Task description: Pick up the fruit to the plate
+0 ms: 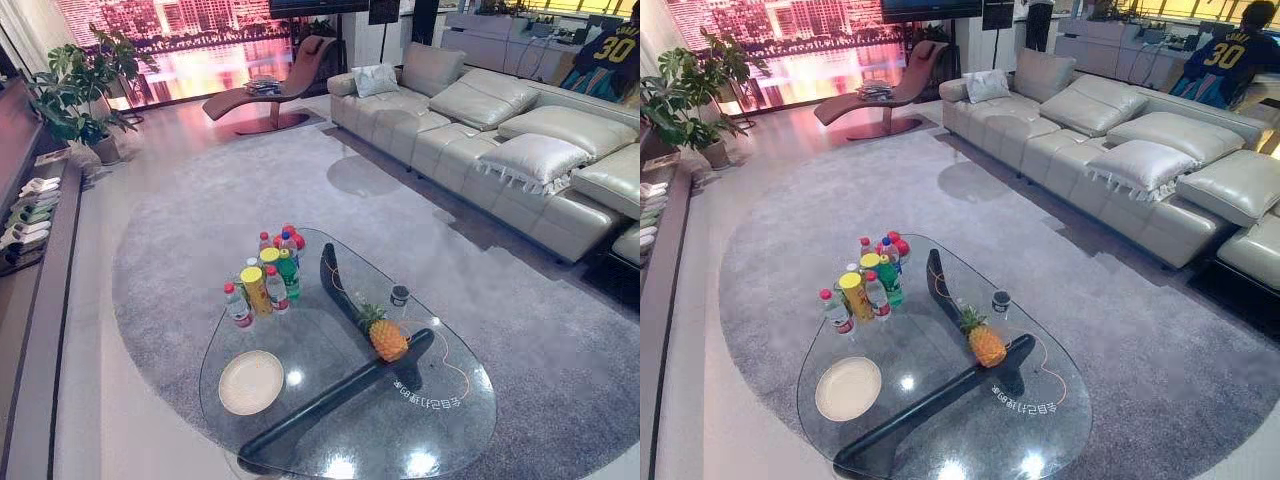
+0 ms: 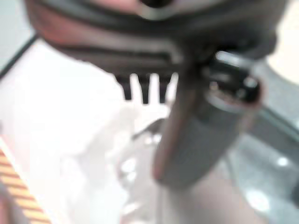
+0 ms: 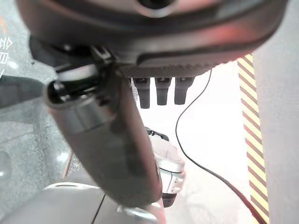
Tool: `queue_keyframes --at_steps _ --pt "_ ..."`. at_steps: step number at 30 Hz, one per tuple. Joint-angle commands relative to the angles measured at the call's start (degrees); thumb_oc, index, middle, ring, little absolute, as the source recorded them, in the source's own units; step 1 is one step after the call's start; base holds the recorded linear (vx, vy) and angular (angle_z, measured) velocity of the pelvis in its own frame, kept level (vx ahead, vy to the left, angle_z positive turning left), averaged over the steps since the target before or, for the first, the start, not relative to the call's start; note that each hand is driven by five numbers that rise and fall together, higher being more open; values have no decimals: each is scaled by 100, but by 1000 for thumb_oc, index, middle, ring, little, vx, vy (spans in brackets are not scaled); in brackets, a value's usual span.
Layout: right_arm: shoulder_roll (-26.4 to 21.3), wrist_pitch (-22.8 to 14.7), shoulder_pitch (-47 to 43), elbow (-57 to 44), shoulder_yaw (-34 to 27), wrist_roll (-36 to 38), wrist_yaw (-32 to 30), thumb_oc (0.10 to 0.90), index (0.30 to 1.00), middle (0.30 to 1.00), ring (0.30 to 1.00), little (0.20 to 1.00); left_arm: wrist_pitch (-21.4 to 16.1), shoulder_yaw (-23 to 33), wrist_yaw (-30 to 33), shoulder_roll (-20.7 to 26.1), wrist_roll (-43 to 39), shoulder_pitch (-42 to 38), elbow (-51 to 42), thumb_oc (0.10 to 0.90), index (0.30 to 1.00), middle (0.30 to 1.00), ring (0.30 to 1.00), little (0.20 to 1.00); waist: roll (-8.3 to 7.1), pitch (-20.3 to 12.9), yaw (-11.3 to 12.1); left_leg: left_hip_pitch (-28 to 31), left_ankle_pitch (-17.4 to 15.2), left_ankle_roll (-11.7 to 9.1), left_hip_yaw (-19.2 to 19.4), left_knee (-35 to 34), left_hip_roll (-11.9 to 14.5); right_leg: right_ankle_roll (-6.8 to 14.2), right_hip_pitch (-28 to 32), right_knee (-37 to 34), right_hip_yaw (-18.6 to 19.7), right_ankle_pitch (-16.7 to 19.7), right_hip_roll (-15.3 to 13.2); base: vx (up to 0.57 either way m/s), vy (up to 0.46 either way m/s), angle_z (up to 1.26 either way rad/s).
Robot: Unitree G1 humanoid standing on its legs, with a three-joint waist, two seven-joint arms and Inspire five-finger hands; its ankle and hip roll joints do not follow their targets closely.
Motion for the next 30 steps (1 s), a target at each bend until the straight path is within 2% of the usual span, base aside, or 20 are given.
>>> queue_keyframes --at_steps 1,3,9,30 --pt "-29 -17 -459 281 47 91 -63 800 900 900 900 900 -11 -72 -172 -232 -118 -487 331 800 900 900 900 900 -13 207 109 212 -451 71 -30 32 -17 -148 -193 23 -293 397 131 74 -99 -34" --pt "-34 -22 -463 284 50 92 -59 800 900 900 900 900 -100 -61 -196 -223 -189 -503 303 800 900 900 900 900 -9 206 110 215 -452 73 -30 32 -21 -148 -192 23 -290 396 133 0 0 0" --pt "-83 3 -511 289 53 101 -8 800 900 900 900 900 14 -81 -267 -164 -229 -550 247 800 900 900 900 900 14 227 121 221 -452 75 -43 32 -22 -144 -181 23 -301 389 132 0 0 0" --pt "-85 23 -508 270 38 116 -50 800 900 900 900 900 28 -51 -180 -173 -196 -502 296 800 900 900 900 900 16 249 130 211 -446 67 -53 32 -13 -164 -166 23 -321 369 135 0 0 0"
